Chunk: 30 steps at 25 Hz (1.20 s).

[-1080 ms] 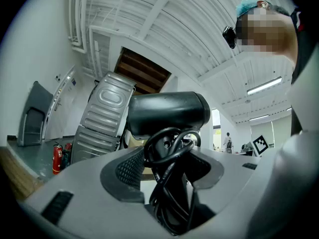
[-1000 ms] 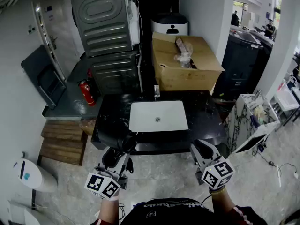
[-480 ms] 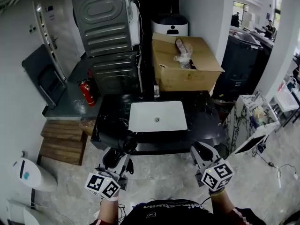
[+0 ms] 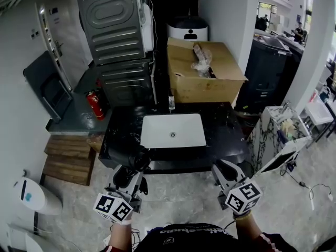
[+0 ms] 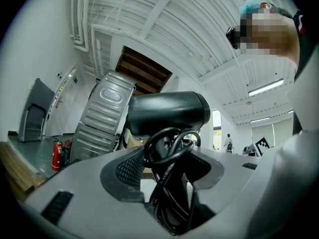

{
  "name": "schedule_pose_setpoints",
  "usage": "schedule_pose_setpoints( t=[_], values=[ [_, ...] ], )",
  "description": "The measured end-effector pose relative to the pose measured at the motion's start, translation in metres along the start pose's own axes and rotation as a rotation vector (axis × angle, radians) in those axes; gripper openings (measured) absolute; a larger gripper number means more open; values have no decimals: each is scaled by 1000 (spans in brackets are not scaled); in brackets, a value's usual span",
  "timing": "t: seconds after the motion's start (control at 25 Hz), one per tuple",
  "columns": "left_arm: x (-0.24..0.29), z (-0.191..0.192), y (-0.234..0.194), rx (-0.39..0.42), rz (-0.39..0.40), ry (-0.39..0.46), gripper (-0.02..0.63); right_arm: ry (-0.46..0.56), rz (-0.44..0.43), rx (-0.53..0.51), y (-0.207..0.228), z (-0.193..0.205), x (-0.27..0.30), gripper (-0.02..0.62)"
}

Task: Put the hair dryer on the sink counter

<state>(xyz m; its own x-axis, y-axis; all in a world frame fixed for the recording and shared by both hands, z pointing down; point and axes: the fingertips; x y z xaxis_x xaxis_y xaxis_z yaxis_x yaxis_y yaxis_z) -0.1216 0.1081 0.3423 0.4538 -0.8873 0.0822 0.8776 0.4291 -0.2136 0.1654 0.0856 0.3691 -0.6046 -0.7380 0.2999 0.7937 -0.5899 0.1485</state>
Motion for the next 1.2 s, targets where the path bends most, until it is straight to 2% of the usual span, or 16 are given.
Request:
schedule_pose_setpoints(
  t=[0.4, 0.84, 1.2],
  values=[
    [15, 6, 13, -7, -29, -18, 235, -17, -40, 21, 19, 13, -5, 97],
    [28, 0, 28, 6, -76, 4, 235, -22, -69, 25, 45, 24, -16, 95],
    [50, 2, 6, 17, -103, -27, 235, -27, -71, 40, 64, 26, 11, 95]
  ],
)
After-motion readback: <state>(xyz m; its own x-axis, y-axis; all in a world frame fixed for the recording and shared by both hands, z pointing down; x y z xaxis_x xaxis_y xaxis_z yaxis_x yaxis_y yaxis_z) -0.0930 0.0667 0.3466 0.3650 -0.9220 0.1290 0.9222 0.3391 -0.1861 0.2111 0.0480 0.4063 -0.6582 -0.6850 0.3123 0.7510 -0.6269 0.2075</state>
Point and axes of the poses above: the fingertips, and each gripper's own axes: x forward along the fingers, y to its right, z out of its underside, and after that the axes turned 14 degrees about -y, right-handed
